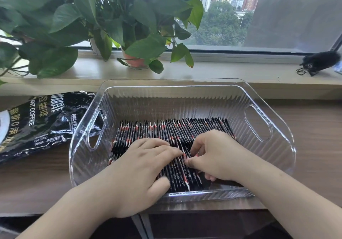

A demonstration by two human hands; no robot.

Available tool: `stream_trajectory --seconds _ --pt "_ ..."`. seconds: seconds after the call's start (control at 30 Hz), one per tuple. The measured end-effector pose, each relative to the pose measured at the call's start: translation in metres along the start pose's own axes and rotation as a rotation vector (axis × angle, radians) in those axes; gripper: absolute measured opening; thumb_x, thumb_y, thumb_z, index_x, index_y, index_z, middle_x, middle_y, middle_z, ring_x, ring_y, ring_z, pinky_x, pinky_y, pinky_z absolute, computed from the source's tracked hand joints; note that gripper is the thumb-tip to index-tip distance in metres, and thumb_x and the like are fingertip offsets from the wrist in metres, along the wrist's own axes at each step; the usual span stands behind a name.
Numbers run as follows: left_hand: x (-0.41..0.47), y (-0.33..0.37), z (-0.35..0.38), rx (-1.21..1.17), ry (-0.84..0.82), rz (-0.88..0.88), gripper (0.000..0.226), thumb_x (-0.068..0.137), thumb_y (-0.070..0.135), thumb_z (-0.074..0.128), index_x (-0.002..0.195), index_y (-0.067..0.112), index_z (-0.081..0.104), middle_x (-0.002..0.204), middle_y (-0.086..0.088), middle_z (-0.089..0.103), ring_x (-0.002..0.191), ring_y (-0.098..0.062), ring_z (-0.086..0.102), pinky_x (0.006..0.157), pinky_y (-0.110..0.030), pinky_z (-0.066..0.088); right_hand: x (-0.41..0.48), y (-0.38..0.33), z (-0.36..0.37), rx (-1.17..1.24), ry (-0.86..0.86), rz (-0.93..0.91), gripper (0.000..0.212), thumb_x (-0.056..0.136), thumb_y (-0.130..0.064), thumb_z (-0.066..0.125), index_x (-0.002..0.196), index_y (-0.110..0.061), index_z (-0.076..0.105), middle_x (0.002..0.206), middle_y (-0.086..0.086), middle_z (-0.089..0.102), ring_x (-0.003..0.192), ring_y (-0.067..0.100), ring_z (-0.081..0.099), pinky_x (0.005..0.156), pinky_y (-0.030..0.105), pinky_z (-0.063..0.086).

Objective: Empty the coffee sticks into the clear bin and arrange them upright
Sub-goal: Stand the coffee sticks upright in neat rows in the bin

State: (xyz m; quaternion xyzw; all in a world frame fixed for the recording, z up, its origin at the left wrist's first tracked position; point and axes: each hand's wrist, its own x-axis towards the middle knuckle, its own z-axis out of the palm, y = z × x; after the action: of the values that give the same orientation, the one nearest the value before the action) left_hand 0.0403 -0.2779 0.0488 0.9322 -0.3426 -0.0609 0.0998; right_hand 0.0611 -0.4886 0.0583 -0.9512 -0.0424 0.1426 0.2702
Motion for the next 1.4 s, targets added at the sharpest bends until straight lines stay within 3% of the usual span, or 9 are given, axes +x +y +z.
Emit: stream_trajectory --seconds 0.1,0.23,0.37,0.5,0.73,0.83,1.0,1.23,1.4 --pt "0.001 -0.001 0.001 0.033 -0.005 0.012 0.070 0.080 0.050 0.013 0.147 0.047 0.034 0.156 0.026 0.021 0.141 0.005 -0.001 0.110 -0.015 -0.010 0.002 0.000 -0.001 0.057 -0.012 -0.024 0.018 0.087 -0.026 0.077 0.089 -0.021 0.060 0.067 0.007 0.074 0.050 0.013 0.070 0.053 0.025 0.057" --pt "0.002 -0.002 0.003 0.032 -0.021 -0.002 0.067 0.081 0.051 0.012 0.145 0.056 0.031 0.155 0.022 0.017 0.141 0.002 -0.002 0.113 -0.022 -0.003 0.003 0.001 -0.002 0.069 0.000 -0.055 0.013 0.087 -0.019 0.076 0.080 -0.019 0.065 0.056 0.002 0.069 0.044 0.010 0.062 0.052 0.024 0.056" --pt "0.002 -0.002 0.004 0.036 -0.031 -0.029 0.066 0.080 0.054 0.011 0.143 0.057 0.029 0.151 0.015 0.015 0.141 -0.004 -0.002 0.113 -0.025 0.003 0.005 -0.001 -0.002 0.046 0.034 -0.033 0.019 0.087 -0.034 0.077 0.076 -0.021 0.068 0.055 0.000 0.068 0.041 0.007 0.061 0.047 0.020 0.050" --pt "0.001 -0.001 0.003 0.034 -0.021 -0.030 0.065 0.081 0.053 0.012 0.142 0.052 0.035 0.147 0.013 0.018 0.139 -0.002 -0.001 0.111 -0.024 0.005 0.013 -0.003 0.003 0.006 0.108 -0.015 0.025 0.080 -0.040 0.082 0.072 -0.023 0.067 0.061 -0.002 0.068 0.049 0.014 0.066 0.048 0.025 0.050" --pt "0.001 -0.001 0.004 0.027 -0.021 -0.048 0.066 0.080 0.053 0.012 0.141 0.054 0.036 0.145 0.015 0.018 0.139 -0.002 0.001 0.115 -0.028 0.008 0.009 -0.013 0.008 -0.079 0.103 -0.033 0.025 0.081 -0.052 0.078 0.082 -0.027 0.074 0.065 -0.008 0.062 0.058 0.008 0.058 0.051 0.023 0.041" --pt "0.001 -0.001 0.004 0.028 -0.020 -0.059 0.069 0.078 0.054 0.009 0.141 0.055 0.036 0.145 0.016 0.018 0.138 -0.002 0.002 0.115 -0.028 0.009 0.007 -0.017 0.009 -0.107 0.096 -0.002 0.026 0.084 -0.047 0.075 0.075 -0.023 0.075 0.062 -0.005 0.065 0.058 0.011 0.061 0.050 0.023 0.044" --pt "0.000 0.000 0.003 0.007 -0.022 -0.068 0.071 0.078 0.055 0.008 0.141 0.055 0.038 0.144 0.016 0.019 0.138 -0.001 0.003 0.116 -0.030 0.011 0.004 -0.018 0.006 -0.201 0.043 0.008 0.033 0.087 -0.035 0.071 0.061 -0.016 0.068 0.052 -0.002 0.057 0.049 0.015 0.053 0.043 0.022 0.037" --pt "-0.001 0.000 0.004 -0.004 0.011 -0.079 0.070 0.078 0.053 0.010 0.137 0.046 0.047 0.143 0.017 0.023 0.136 0.001 0.006 0.114 -0.028 0.015 0.001 -0.022 0.001 -0.201 0.008 -0.017 0.032 0.086 -0.050 0.073 0.066 -0.025 0.070 0.060 -0.005 0.063 0.057 0.011 0.058 0.047 0.022 0.040" --pt "0.001 0.000 0.003 -0.018 -0.006 -0.102 0.071 0.078 0.054 0.011 0.146 0.049 0.031 0.144 0.017 0.020 0.137 0.001 0.004 0.117 -0.031 0.013 -0.007 -0.012 -0.001 -0.165 -0.025 -0.004 0.034 0.084 -0.050 0.075 0.063 -0.024 0.073 0.054 -0.003 0.062 0.049 0.009 0.053 0.047 0.021 0.040"
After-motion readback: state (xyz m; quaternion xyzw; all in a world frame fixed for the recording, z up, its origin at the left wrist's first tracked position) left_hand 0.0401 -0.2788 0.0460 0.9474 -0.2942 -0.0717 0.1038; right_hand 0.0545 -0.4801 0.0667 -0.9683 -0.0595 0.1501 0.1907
